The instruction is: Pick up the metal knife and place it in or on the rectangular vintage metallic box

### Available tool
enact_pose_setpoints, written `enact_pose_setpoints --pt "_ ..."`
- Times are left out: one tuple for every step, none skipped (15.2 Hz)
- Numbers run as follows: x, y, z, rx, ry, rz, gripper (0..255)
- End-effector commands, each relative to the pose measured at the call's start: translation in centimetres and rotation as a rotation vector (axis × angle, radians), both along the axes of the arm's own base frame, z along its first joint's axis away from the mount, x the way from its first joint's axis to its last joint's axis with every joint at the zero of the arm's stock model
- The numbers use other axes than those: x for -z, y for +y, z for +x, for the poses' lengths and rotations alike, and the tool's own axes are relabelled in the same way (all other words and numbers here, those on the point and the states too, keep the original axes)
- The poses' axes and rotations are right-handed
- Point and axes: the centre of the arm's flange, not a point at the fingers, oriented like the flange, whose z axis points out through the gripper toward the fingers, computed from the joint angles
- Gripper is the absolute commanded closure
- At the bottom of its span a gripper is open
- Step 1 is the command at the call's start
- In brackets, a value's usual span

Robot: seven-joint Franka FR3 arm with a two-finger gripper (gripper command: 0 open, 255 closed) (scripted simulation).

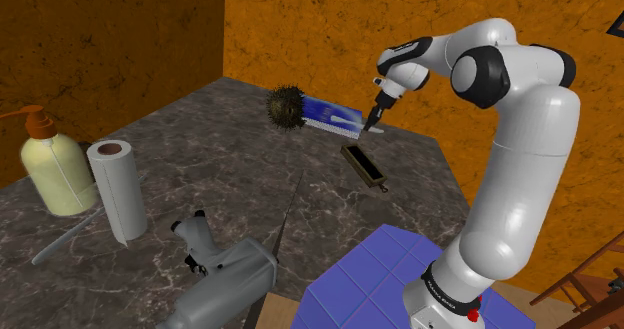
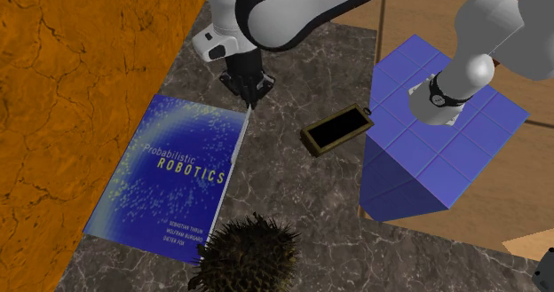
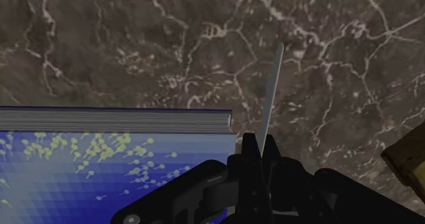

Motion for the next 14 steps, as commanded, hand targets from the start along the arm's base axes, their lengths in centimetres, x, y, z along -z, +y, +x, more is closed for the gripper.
enact_pose_setpoints --pt "-1.1 0.0 -0.1 0.0 0.0 0.0 255" --pt "-1.7 0.0 -0.1 0.0 0.0 0.0 255" --pt "-2.2 0.0 -0.1 0.0 0.0 0.0 255" --pt "-2.7 0.0 -0.1 0.0 0.0 0.0 255" --pt "-3.2 0.0 -0.1 0.0 0.0 0.0 255" --pt "-3.8 0.0 -0.1 0.0 0.0 0.0 255" --pt "-4.3 0.0 -0.1 0.0 0.0 0.0 255" --pt "-4.8 0.0 -0.1 0.0 0.0 0.0 255" --pt "-5.4 0.0 -0.1 0.0 0.0 0.0 255" --pt "-5.9 0.0 -0.1 0.0 0.0 0.0 255" --pt "-5.9 0.9 -1.1 0.0 0.0 0.0 255" --pt "-5.9 1.8 -2.0 0.0 0.0 0.0 255" --pt "-5.9 2.7 -3.0 0.0 0.0 0.0 255" --pt "-6.0 3.6 -4.0 0.0 0.0 0.0 255"
